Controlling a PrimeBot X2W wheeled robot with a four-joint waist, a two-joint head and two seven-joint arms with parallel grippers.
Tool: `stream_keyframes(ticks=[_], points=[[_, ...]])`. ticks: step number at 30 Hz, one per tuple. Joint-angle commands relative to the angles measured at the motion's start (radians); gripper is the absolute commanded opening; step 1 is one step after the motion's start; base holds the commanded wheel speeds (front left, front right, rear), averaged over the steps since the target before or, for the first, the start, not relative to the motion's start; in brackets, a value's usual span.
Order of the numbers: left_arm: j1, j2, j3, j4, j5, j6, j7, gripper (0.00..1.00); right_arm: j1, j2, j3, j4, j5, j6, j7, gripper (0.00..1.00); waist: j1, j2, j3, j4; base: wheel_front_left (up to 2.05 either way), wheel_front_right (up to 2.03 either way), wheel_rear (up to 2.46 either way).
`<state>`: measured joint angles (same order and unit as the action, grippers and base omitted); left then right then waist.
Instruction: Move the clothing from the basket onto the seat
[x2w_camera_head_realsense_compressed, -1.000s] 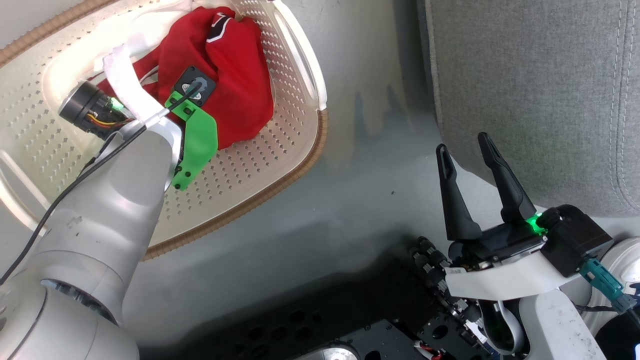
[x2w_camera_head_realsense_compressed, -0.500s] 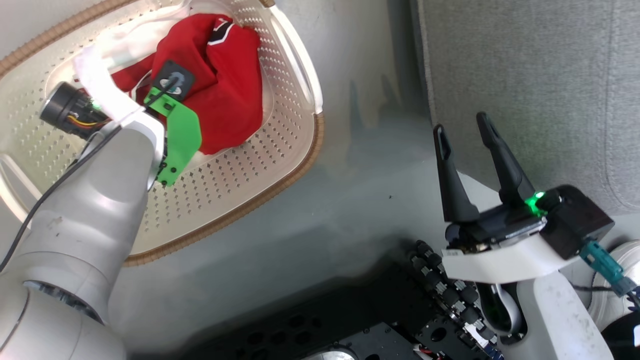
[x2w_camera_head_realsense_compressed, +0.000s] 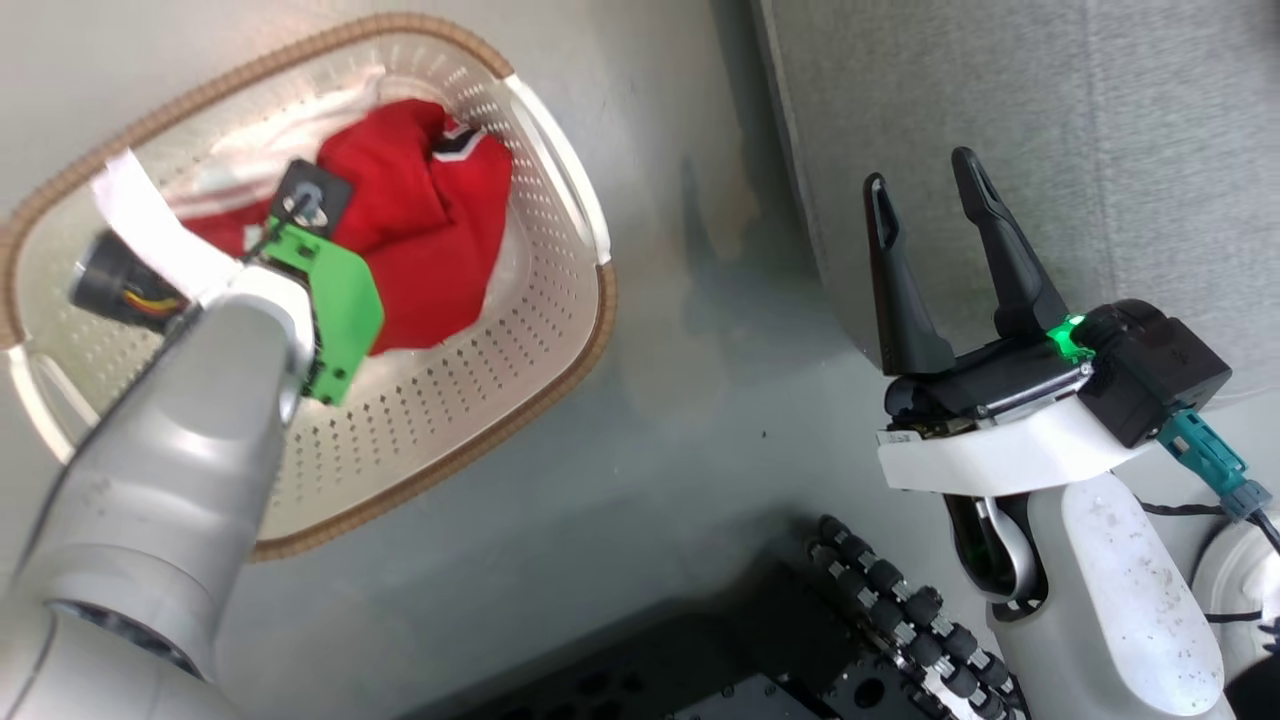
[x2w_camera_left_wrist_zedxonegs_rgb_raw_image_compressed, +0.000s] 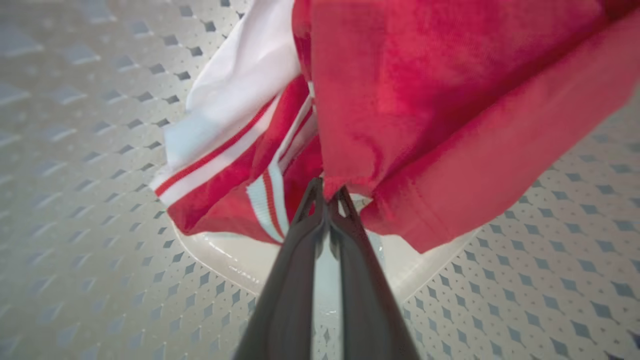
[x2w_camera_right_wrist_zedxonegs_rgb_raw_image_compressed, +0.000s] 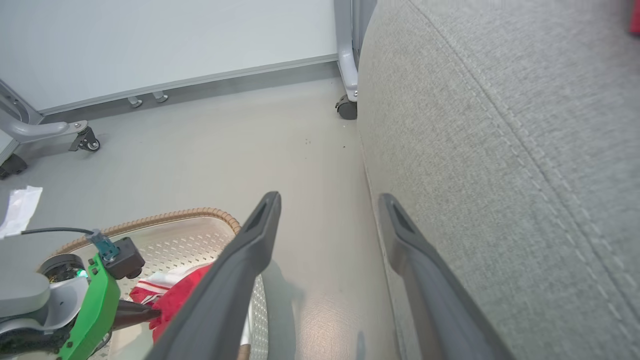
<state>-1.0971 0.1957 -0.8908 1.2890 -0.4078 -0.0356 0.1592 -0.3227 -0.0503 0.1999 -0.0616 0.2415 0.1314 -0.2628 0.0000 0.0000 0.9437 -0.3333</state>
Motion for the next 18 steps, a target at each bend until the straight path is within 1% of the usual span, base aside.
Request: stream_keyframes(ticks=[1, 5, 11, 18], points=[[0.028, -0.012, 0.011, 0.0, -0.017, -0.003, -0.016, 0.0, 0.004, -0.001, -0.01, 0.01, -0.011, -0.001, -0.003, 1.0, 0.0, 0.0, -0.083, 0.029, 0.0, 0.0, 0.0], [0.085, -0.034, 0.032, 0.0, -0.056, -0.008, -0.048, 0.0, 0.024, -0.001, -0.023, 0.035, -0.031, -0.001, -0.003, 1.0, 0.0, 0.0, -0.171, 0.056, 0.0, 0.0, 0.0], [0.179, -0.056, 0.043, 0.0, -0.083, -0.014, -0.106, 0.0, 0.055, -0.001, -0.037, 0.075, -0.05, -0.001, -0.003, 1.0, 0.0, 0.0, -0.314, 0.092, 0.0, 0.0, 0.0], [0.275, -0.089, 0.059, 0.0, -0.121, -0.012, -0.223, 0.0, 0.108, -0.006, -0.046, 0.115, -0.071, -0.001, -0.003, 1.0, 0.0, 0.0, -0.482, 0.144, 0.0, 0.0, 0.0]])
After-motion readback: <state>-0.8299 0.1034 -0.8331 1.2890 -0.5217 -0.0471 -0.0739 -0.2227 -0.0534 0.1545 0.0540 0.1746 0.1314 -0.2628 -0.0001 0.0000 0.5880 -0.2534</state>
